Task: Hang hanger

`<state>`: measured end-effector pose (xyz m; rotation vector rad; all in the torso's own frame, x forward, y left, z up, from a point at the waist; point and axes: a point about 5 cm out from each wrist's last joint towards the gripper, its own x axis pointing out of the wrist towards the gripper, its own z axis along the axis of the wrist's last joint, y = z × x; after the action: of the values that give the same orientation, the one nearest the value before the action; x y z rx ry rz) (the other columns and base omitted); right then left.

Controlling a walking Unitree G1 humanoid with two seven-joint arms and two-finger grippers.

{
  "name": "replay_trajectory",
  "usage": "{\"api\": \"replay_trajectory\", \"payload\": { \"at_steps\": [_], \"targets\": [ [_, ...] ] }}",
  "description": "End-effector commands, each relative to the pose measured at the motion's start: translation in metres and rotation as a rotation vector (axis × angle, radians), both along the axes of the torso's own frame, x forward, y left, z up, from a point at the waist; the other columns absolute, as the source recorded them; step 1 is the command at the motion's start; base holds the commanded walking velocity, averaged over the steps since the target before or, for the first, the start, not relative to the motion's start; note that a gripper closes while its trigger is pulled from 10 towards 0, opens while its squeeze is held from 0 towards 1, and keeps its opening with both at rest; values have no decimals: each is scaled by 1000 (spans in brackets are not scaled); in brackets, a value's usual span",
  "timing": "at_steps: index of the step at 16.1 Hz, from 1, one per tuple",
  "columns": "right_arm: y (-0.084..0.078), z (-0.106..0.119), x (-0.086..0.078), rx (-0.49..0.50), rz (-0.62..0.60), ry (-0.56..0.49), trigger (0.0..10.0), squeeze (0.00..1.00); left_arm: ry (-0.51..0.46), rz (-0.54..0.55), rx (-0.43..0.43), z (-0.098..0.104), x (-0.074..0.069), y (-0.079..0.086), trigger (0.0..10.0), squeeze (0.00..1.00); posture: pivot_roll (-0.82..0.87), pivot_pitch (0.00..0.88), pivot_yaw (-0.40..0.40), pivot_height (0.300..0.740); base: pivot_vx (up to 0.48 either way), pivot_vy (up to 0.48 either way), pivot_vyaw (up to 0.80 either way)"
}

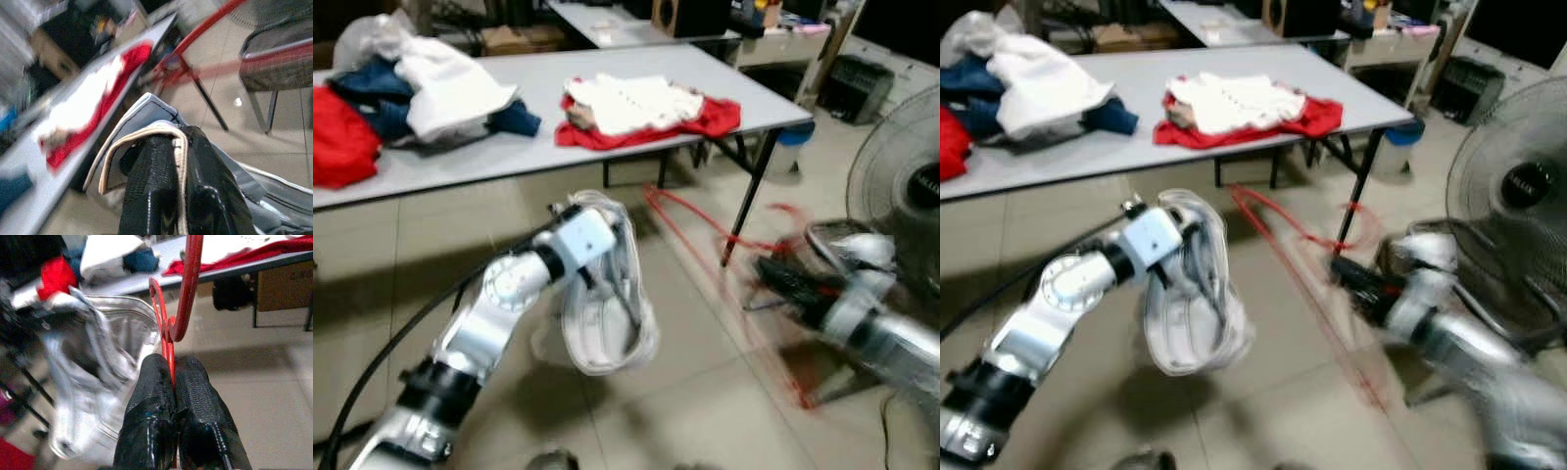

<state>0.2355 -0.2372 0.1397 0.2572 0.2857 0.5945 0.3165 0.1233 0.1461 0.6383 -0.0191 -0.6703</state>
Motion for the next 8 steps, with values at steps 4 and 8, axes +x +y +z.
{"api": "replay_trajectory", "payload": {
  "at_steps": [4,8],
  "targets": [
    [4,5,-33,-116,293,113,10000,0,56,-25,181,-7,8,8,0,0,-161,92,10,740,0,0,0],
    [26,-19,-21,-103,229,191,10000,0,-11,-212,324,6,7,-13,0,0,-156,100,19,740,0,0,0]
  ]
}}
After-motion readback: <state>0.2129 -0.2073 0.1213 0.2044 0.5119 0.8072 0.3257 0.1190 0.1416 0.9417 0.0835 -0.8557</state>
